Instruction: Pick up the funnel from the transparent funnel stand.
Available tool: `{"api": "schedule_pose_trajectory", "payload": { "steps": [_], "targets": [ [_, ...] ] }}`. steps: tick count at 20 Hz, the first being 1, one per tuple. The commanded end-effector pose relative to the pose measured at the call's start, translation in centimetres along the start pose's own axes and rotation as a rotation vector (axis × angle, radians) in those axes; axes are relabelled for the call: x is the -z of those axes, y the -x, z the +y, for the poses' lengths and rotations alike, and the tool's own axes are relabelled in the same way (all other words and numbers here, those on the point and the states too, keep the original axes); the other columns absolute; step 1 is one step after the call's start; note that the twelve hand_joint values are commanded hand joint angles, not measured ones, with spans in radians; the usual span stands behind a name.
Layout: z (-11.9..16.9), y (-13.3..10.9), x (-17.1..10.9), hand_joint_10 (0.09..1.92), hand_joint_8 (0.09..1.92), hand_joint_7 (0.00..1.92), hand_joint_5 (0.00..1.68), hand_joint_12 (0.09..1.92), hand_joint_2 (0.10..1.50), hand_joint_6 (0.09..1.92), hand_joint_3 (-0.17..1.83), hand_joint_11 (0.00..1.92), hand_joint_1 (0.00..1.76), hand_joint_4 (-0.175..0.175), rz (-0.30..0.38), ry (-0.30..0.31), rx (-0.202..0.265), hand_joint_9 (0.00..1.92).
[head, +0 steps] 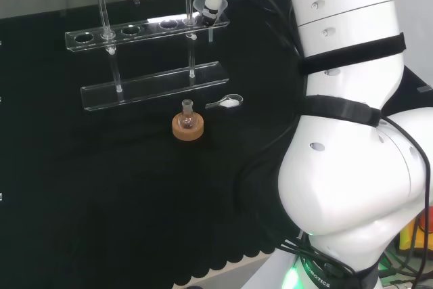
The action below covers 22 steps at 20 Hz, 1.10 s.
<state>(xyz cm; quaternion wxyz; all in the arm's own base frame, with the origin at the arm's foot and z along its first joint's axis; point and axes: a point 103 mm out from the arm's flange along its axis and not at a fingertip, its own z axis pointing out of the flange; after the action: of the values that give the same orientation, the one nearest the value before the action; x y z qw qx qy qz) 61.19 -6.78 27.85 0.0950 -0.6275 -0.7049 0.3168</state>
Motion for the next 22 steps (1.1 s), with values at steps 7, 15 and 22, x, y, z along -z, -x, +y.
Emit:
{"api": "schedule_pose_trajectory", "payload": {
  "steps": [7,15,22],
  "targets": [
    [-0.24,0.35,0.19,0.61,0.59,0.1,0.34,1.36,0.7,0.09,0.48,0.34,0.69,0.043,-0.022,0.036,-0.01,0.62],
    [0.02,0.24,0.4,0.61,0.65,0.25,0.39,1.34,0.72,0.09,0.49,0.35,0.7,0.03,-0.039,0.063,-0.022,0.79],
    [0.15,0.15,0.49,0.6,0.64,0.25,0.39,1.33,0.74,0.09,0.5,0.36,0.71,0.025,-0.047,0.067,-0.027,0.79]
  ]
}}
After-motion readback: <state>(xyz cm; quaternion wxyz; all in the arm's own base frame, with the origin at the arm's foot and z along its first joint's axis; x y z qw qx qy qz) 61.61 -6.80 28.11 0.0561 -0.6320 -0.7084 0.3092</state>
